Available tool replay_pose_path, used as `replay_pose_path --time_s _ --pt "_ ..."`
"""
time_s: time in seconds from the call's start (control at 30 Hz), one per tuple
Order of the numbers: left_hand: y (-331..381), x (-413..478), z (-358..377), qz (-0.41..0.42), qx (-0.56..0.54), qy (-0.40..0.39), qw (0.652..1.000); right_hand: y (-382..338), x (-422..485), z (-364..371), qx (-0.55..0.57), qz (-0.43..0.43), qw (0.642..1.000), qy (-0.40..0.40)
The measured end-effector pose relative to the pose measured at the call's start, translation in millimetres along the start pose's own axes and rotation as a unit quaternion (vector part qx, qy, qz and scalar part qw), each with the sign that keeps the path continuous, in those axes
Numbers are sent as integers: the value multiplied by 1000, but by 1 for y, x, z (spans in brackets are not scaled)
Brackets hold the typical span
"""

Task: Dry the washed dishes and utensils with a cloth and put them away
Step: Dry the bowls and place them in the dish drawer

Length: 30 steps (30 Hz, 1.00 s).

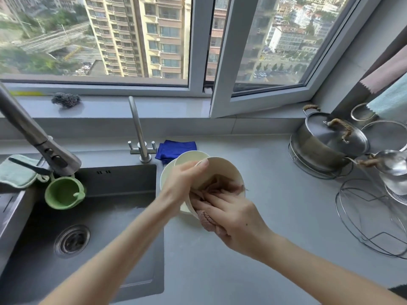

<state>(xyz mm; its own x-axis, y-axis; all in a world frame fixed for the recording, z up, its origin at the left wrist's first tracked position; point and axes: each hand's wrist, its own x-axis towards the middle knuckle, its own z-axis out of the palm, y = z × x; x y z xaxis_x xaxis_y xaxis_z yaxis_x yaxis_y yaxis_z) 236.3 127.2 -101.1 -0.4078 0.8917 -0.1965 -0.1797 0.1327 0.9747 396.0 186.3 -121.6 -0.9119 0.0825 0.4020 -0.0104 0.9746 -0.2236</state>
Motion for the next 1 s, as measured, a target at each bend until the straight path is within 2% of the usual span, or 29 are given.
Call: replay_pose_path --time_s 0.07,0.13,0.2,0.3,0.33,0.4,0.43,0.5,0.57,0.6,0.67,0.73,0.8,0.9,0.97,1.0 --pt "4 12 -12 -83 39 -66 994 4 0 -11 -18 -66 997 -46" --pt "16 22 -16 -123 141 -160 969 15 0 -20 -64 -140 985 -75" --pt "38 29 -13 -119 188 -252 942 24 3 -25 -84 -163 978 -96" --pt "52 36 -10 -98 150 -278 944 35 6 -28 -136 -157 974 -95" --pt "46 38 -8 -74 98 -262 957 37 6 -28 -147 -141 977 -68" --pt "22 23 9 -16 -11 -148 989 35 9 -25 -112 -60 992 17" --pt "11 14 22 13 -58 -71 996 29 12 -21 -73 -6 995 63" --pt "-7 3 43 70 -143 56 986 12 18 -7 -2 86 988 132" --pt "-14 6 45 77 -144 105 981 -3 19 9 20 138 978 154" --pt "-12 9 37 59 -121 107 985 -7 17 11 19 142 980 139" --pt "-8 17 16 -29 -86 69 993 -3 9 5 26 89 994 65" --pt "-5 21 0 -121 -24 0 992 6 -1 -10 25 -2 999 -21" --pt "3 21 -5 -168 41 -53 983 18 -6 -23 -6 -89 992 -86" --pt "21 22 -12 -182 81 -163 966 29 -3 -32 -63 -152 972 -167" --pt "23 20 -16 -145 27 -222 964 34 -2 -27 -125 -162 967 -154" --pt "16 18 -15 -117 -15 -212 970 35 -1 -23 -137 -140 972 -131"
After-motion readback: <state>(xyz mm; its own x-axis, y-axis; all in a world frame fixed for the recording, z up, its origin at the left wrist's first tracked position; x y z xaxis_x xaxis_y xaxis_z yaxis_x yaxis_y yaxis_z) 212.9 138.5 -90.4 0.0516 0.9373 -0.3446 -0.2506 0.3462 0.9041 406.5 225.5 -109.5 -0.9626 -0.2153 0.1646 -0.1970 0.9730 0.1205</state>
